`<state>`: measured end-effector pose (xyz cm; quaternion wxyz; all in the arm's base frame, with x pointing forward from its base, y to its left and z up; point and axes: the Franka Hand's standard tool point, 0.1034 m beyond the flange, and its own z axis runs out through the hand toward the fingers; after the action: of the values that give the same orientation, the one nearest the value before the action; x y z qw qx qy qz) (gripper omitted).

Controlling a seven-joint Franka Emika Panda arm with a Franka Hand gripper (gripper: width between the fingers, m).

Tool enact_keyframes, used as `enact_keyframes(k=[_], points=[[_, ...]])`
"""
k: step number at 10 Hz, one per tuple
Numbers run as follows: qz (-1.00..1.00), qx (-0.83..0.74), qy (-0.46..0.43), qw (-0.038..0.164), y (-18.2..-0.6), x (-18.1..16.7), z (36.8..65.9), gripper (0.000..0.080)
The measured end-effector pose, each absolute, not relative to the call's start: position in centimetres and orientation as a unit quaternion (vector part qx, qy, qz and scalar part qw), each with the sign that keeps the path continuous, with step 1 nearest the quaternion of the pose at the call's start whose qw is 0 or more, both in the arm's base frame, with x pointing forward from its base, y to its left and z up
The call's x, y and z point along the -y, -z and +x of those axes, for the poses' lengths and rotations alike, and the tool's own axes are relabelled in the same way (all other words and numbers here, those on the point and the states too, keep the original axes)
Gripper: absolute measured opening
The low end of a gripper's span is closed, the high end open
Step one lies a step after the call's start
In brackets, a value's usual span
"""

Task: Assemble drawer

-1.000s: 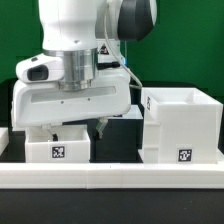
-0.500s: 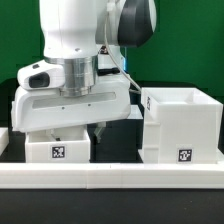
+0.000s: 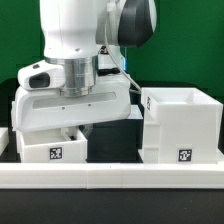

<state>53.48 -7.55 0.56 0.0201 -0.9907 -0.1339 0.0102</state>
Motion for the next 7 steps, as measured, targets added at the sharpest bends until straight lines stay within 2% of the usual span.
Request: enact_keyframes(k=[5, 7], points=[[-0.991, 0.134, -0.01, 0.02, -0.56, 7.55, 53.48, 0.0041], [-0.984, 0.176, -0.005, 0.016, -1.53, 7.48, 53.76, 0.0041]])
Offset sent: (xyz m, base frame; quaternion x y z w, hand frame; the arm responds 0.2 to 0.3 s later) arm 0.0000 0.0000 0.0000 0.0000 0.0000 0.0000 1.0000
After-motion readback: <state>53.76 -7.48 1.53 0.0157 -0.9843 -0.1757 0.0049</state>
